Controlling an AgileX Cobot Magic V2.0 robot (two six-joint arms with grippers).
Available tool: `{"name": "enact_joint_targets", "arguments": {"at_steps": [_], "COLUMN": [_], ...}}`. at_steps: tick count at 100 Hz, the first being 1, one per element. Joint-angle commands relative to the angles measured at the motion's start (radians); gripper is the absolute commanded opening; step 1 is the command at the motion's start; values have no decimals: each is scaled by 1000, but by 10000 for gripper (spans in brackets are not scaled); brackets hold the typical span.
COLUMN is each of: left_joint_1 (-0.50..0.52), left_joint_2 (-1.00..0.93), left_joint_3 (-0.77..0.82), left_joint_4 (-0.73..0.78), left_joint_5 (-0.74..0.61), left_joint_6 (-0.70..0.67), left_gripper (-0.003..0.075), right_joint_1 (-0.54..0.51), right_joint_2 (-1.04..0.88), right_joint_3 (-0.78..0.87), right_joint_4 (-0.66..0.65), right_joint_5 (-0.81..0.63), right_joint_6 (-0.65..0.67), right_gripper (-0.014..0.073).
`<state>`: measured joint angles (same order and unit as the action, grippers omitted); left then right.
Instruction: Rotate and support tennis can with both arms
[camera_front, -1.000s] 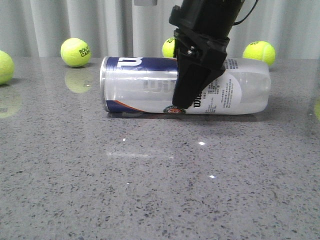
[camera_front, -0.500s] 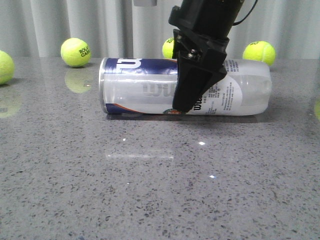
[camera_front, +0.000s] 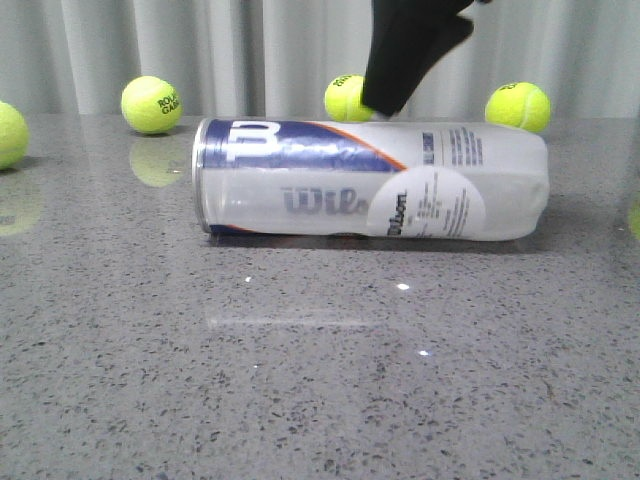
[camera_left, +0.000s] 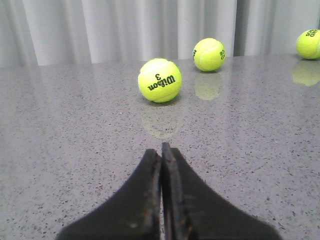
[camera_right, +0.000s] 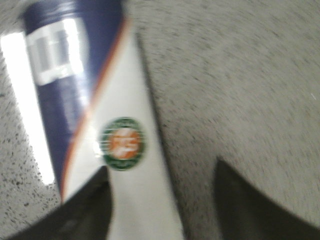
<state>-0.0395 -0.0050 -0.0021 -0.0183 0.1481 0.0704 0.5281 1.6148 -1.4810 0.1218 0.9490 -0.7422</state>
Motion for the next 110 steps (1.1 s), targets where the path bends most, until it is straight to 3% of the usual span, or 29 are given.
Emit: {"name": "enact_joint_targets", "arguments": {"at_steps": [1,8,16,50,83,110], "left_joint_1": [-2,-2,-2,-2,-2,-2], "left_joint_2": [-39,-39,-39,-39,-39,-39], "left_joint_3": [47,47,47,47,47,47], "left_joint_4": [-4,-4,-4,-4,-4,-4], "left_joint_5": [-78,-78,-78,-78,-78,-78], "left_joint_6": [-8,-8,-8,-8,-8,-8], "left_gripper": [-21,-21,-21,-21,-21,-21], "right_joint_1": [-2,-2,-2,-40,-135,-262], "right_joint_2": [-76,-100,-115,-170,-295,-435], "right_joint_3": [-30,-23,-23,5,168,354], "right_joint_4": [-53,-84,-116,-232,-246,-131], "right_joint_5": [-34,-31,-32,-18,-99,-259], "right_joint_6": [204,350,467,1071,1070,954], "right_gripper": [211,45,-74,-67,-67,-67]}}
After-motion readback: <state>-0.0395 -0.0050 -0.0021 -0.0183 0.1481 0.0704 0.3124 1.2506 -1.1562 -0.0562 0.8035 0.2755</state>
